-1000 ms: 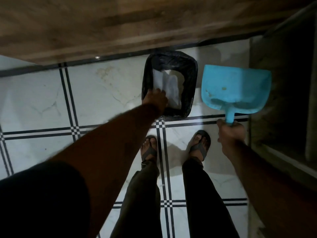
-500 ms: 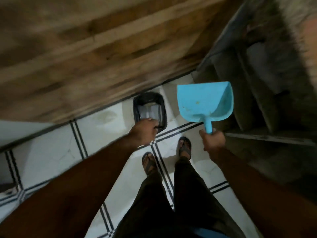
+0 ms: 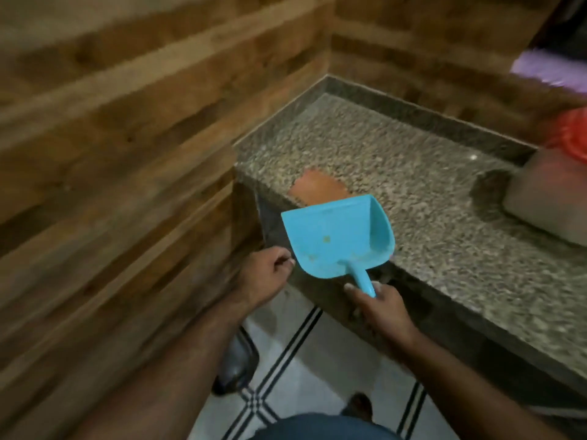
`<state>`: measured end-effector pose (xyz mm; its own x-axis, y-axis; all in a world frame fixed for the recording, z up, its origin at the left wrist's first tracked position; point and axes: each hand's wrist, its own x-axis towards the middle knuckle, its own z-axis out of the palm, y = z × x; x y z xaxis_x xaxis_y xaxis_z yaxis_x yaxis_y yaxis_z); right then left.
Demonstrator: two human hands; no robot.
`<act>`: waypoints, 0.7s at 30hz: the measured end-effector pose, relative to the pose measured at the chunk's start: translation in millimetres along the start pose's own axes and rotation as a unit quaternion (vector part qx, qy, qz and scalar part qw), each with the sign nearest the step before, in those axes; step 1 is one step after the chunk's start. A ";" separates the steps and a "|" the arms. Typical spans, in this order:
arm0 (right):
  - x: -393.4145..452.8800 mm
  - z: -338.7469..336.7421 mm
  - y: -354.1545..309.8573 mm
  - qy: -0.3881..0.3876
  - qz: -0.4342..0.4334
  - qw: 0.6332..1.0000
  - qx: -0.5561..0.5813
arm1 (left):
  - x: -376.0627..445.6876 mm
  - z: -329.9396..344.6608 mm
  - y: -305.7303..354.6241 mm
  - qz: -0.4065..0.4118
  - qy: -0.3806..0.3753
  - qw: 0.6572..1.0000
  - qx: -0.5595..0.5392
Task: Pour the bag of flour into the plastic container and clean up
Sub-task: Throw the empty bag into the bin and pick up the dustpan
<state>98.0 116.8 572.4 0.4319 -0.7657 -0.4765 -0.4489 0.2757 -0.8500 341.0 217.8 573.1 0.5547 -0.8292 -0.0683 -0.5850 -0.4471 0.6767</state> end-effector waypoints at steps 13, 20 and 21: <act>81.5 -177.6 -0.7 0.177 0.012 0.984 -0.001 | 155.1 57.1 87.7 -0.060 -0.029 0.991 0.115; 128.1 -175.5 3.0 0.184 0.071 0.980 0.007 | 239.7 84.0 67.8 -0.071 -0.098 0.972 0.204; 133.7 -173.3 2.0 0.190 0.080 0.978 0.007 | 250.1 88.2 65.8 -0.080 -0.107 0.969 0.209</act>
<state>19.2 -85.7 546.0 0.0331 -0.8719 -0.4886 -0.4755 0.4162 -0.7750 389.1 -48.6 535.9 0.5486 -0.7688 -0.3287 -0.7152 -0.6351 0.2917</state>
